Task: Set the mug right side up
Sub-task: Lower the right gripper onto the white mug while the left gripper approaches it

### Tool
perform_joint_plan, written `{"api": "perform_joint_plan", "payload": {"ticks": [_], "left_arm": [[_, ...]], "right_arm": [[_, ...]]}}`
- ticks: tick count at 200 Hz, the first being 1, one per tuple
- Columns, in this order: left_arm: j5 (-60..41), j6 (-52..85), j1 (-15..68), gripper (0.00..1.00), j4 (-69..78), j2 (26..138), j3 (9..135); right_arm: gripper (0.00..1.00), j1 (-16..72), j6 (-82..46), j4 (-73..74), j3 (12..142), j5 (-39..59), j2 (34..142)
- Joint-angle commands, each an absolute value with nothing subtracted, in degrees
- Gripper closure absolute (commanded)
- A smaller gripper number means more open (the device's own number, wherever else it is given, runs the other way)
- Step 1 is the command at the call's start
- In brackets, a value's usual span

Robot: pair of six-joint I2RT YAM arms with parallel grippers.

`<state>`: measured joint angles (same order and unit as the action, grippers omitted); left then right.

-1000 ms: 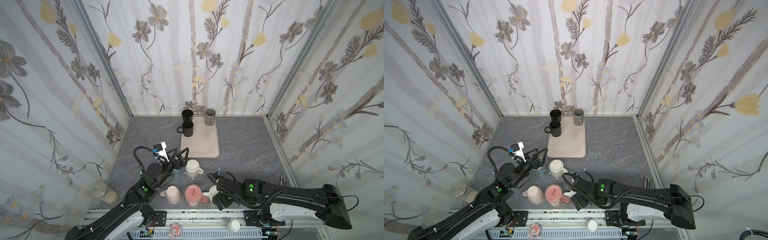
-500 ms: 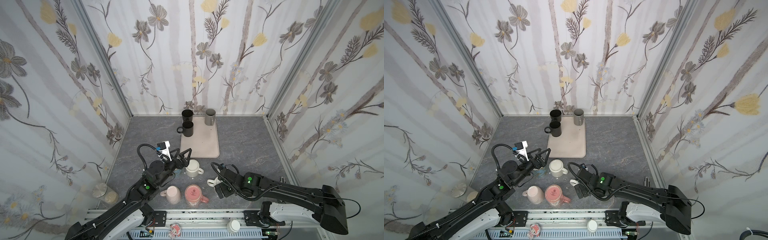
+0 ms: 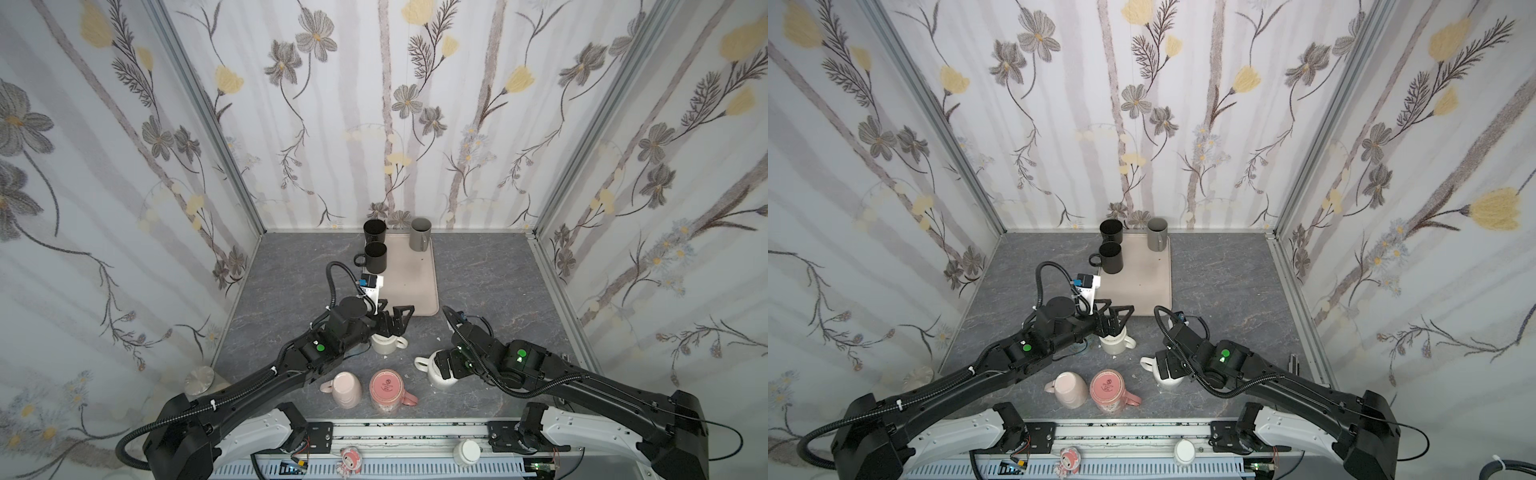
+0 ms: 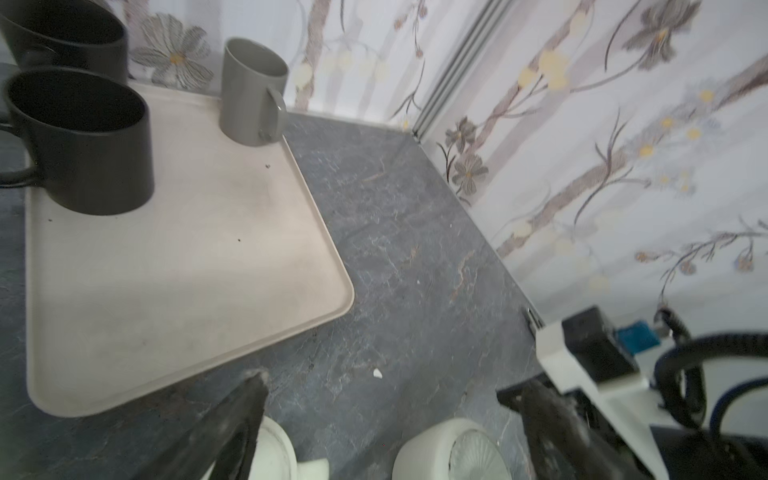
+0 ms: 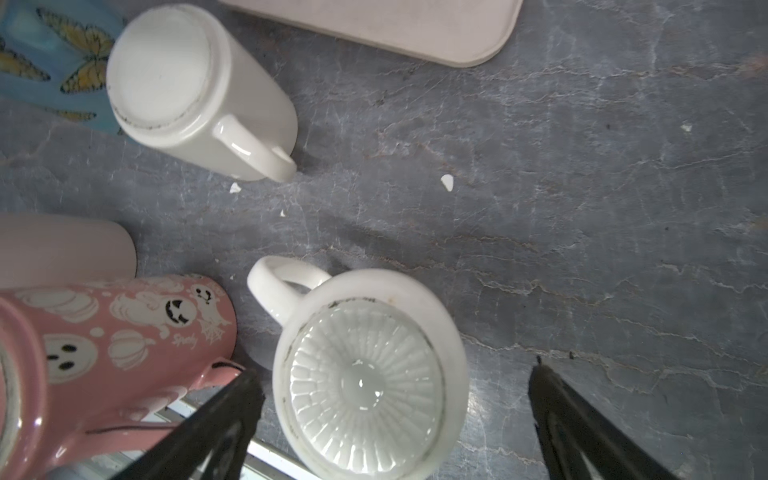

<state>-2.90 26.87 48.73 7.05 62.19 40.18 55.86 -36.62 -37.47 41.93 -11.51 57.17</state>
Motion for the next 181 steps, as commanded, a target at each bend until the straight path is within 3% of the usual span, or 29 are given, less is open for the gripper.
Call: {"api": "perform_joint_plan", "payload": {"ticks": [1, 29, 67, 96, 122, 181], "left_arm": [[-1.5, 22.5, 51.1, 0.09, 0.8, 64.0, 42.4], [-1.2, 20.9, 53.2, 0.17, -3.1, 66.5, 44.9], [1.6, 21.0, 53.4, 0.16, -5.0, 66.8, 46.0], [2.4, 22.0, 53.3, 0.12, -2.7, 66.3, 45.2], [3.1, 22.0, 53.3, 0.07, -2.8, 66.9, 45.3], [2.5, 21.7, 53.2, 0.04, -2.8, 67.3, 45.1]], "right_arm": [[0.00, 54.7, -37.7, -37.9, 41.4, -11.1, 56.1], [0.08, 54.0, -39.0, -41.3, 42.0, -8.4, 54.4], [0.47, 53.7, -37.8, -52.1, 47.7, -1.9, 54.2], [0.62, 53.8, -39.4, -55.3, 47.3, 4.6, 54.0], [0.64, 56.1, -40.9, -54.9, 43.9, 9.3, 54.4], [0.62, 60.9, -43.8, -45.4, 37.8, 8.6, 57.8]]}}
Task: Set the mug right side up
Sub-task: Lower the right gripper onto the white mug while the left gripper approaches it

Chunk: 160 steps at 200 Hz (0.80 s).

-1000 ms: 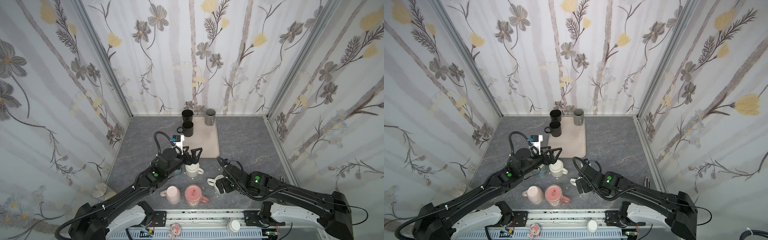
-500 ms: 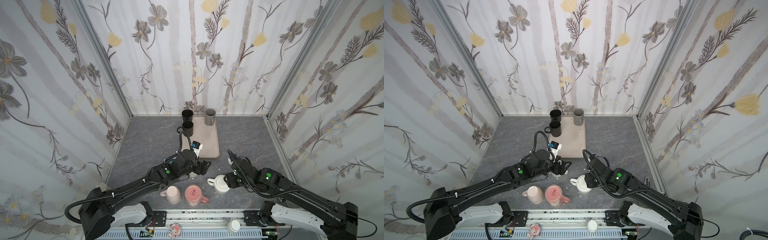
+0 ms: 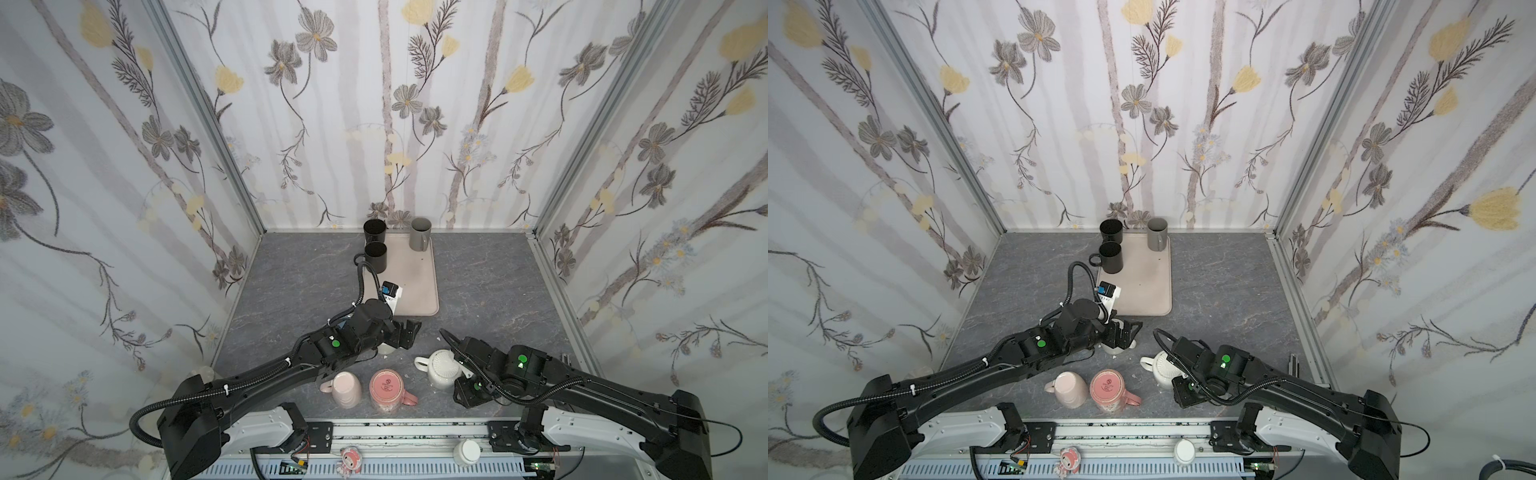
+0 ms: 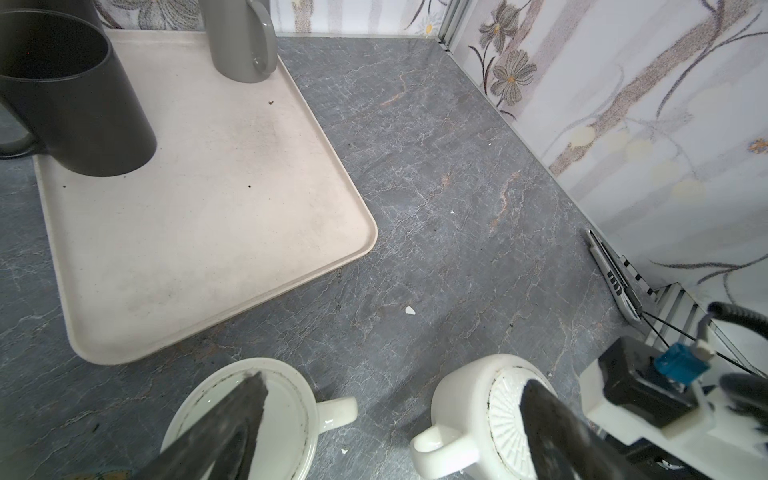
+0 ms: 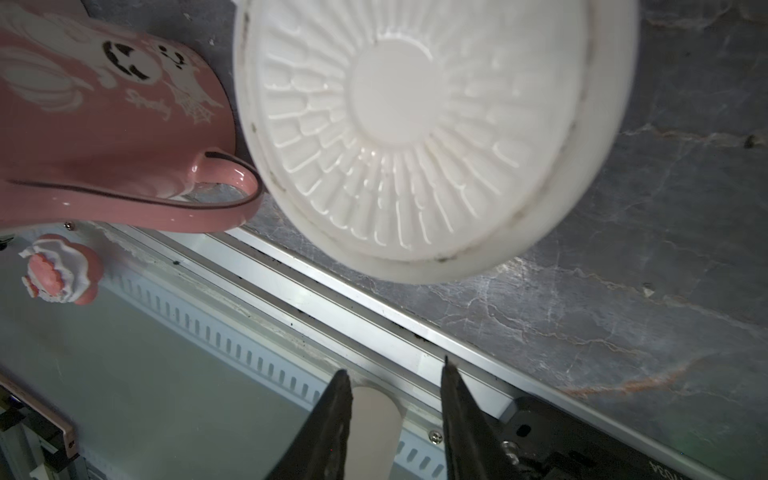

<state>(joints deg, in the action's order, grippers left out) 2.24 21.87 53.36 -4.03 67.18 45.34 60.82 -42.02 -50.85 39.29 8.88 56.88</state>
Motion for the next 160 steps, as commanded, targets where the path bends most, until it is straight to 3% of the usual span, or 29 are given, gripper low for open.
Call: {"api": "perform_joint_plan", "payload": {"ticks": [1, 113, 160], "left_arm": [[2.5, 21.7, 53.2, 0.04, -2.8, 67.3, 45.1], [-5.2, 20.2, 54.3, 0.12, 0.5, 74.3, 45.0], [-0.5, 17.4, 58.6, 0.21, -2.4, 77.1, 46.8]], "right_arm": [[0.62, 60.9, -43.8, -45.3, 37.8, 8.5, 57.9], [0.63, 43.5, -38.1, -32.3, 33.6, 3.5, 57.1], [0.63, 37.4, -36.3, -29.2, 33.8, 5.2, 55.9]]}}
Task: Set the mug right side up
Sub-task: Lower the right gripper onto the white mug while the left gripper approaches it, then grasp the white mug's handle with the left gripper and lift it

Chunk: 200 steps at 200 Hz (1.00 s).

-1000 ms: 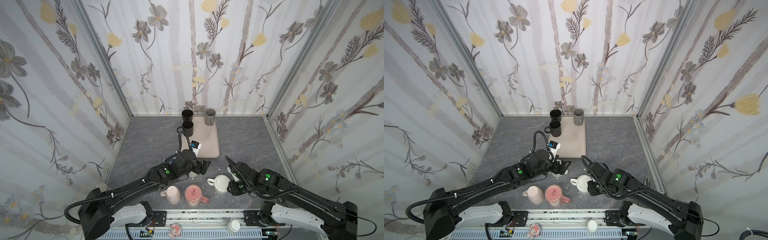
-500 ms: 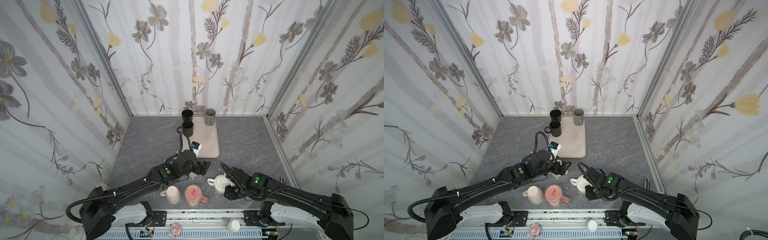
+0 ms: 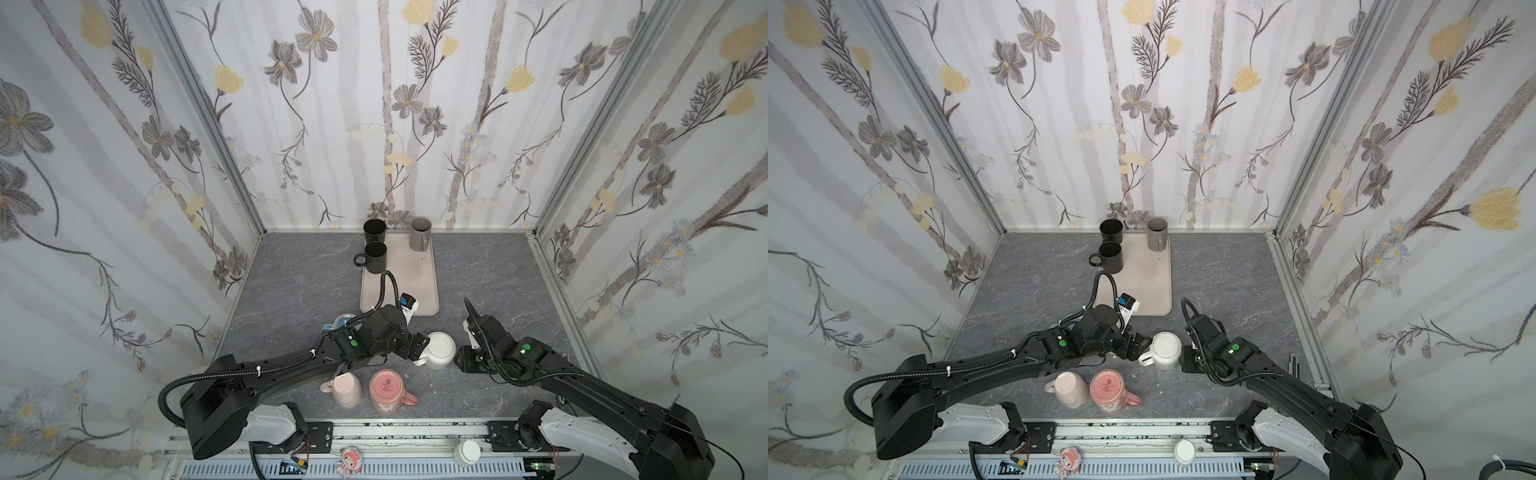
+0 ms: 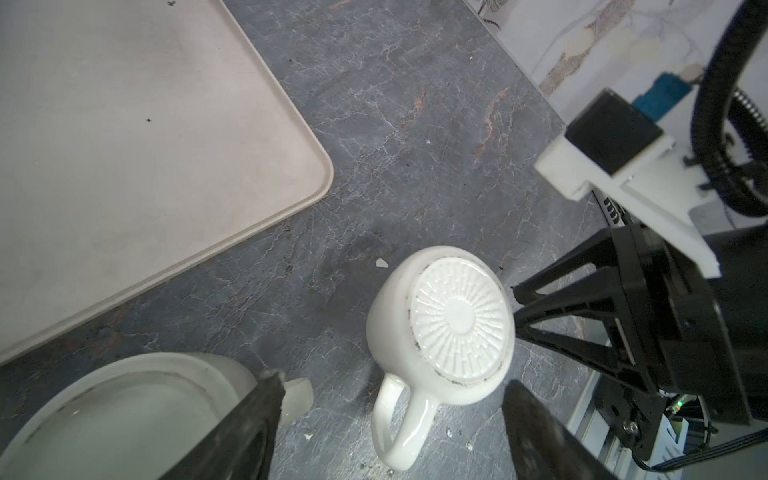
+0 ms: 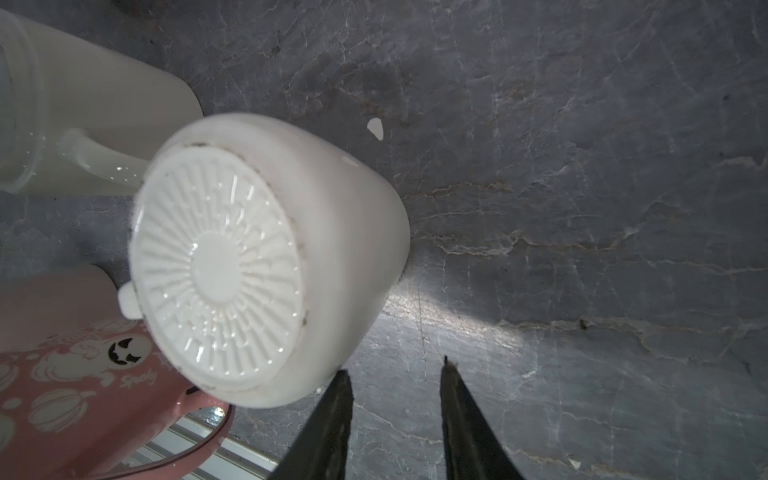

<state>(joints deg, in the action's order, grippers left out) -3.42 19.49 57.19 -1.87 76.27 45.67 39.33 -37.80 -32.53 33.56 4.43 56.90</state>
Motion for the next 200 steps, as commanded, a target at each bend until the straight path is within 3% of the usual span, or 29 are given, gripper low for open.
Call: {"api": "perform_joint_plan", "payload": {"ticks": [1, 88, 138, 200], "left_arm": [[-0.4, 17.3, 58.7, 0.21, -2.4, 77.2, 46.8], [10.5, 16.9, 67.6, 0.29, -11.4, 82.9, 49.5], [11.8, 15.4, 68.1, 0.52, -13.3, 87.9, 51.8], [12.4, 12.9, 68.1, 0.61, -12.0, 89.4, 52.0]], "right_arm": [[0.63, 37.3, -36.3, -29.2, 33.8, 5.2, 55.9], [0.58, 32.4, -35.2, -28.4, 34.6, 6.5, 53.3], [0.57, 31.7, -35.2, -27.9, 34.8, 7.3, 52.7], [0.56, 31.2, -35.3, -27.0, 34.5, 8.4, 52.9]]}}
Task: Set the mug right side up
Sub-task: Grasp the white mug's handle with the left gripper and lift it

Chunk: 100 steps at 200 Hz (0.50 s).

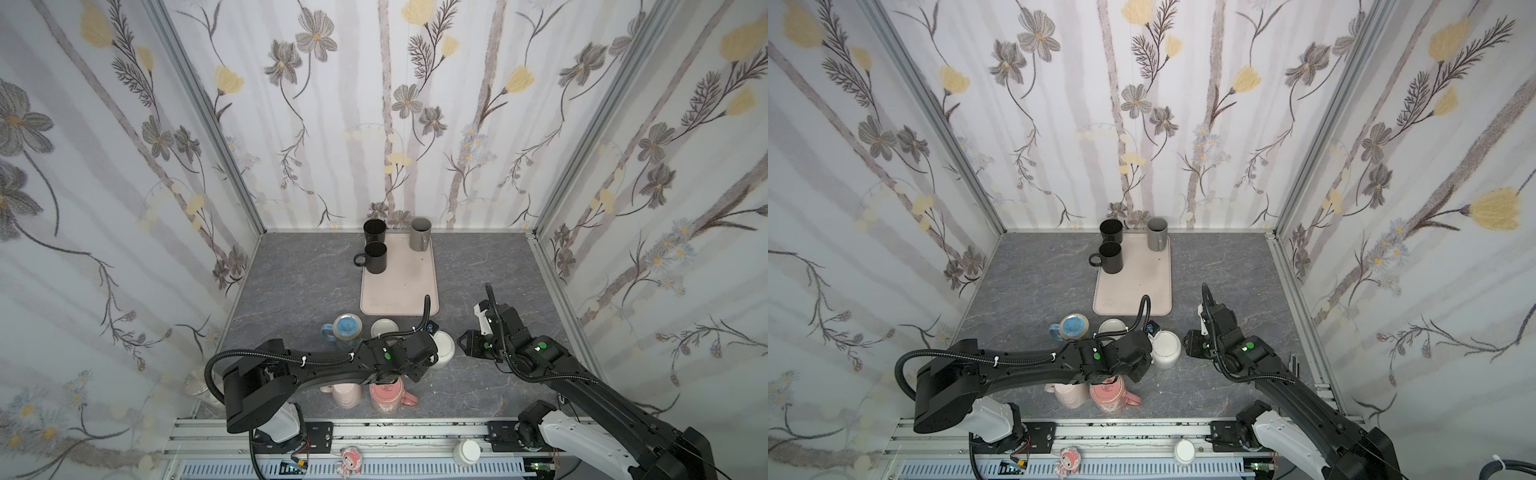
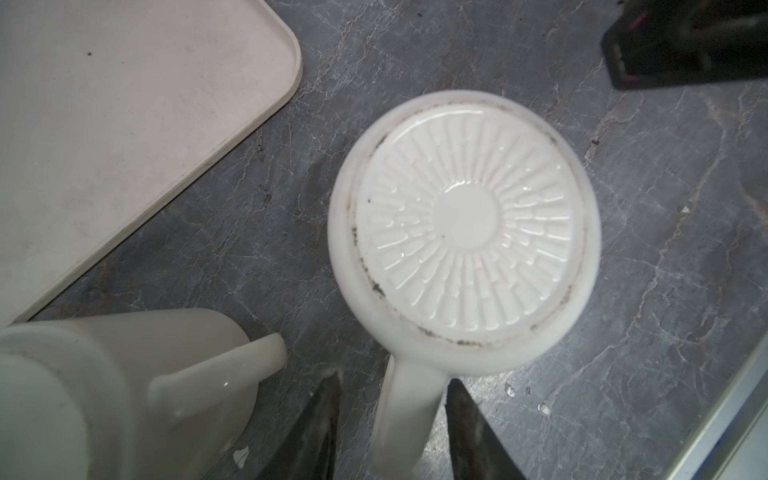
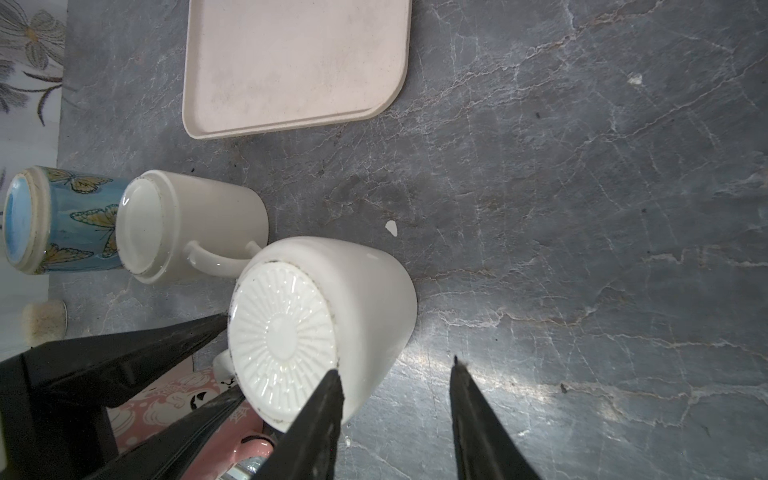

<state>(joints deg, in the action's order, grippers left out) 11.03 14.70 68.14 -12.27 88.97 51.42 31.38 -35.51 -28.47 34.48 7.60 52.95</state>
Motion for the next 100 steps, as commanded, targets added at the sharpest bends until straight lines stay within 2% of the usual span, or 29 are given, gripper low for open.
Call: {"api": "perform_joint_plan", "payload": {"ticks": [1, 43, 100], "left_arm": [[12.4, 12.8, 68.1, 0.61, -12.0, 89.5, 52.0], [12.9, 11.2, 68.2, 0.69, -11.6, 90.3, 52.2], [14.9, 9.1, 69.5, 0.84, -8.1, 88.9, 50.3]], "right_arm": [[0.56, 31.2, -35.3, -27.0, 34.5, 8.4, 52.9], [0.56, 30.8, -35.3, -26.8, 34.1, 9.0, 52.3], [0.56, 30.5, -35.6, -26.8, 34.0, 9.4, 52.0]]}}
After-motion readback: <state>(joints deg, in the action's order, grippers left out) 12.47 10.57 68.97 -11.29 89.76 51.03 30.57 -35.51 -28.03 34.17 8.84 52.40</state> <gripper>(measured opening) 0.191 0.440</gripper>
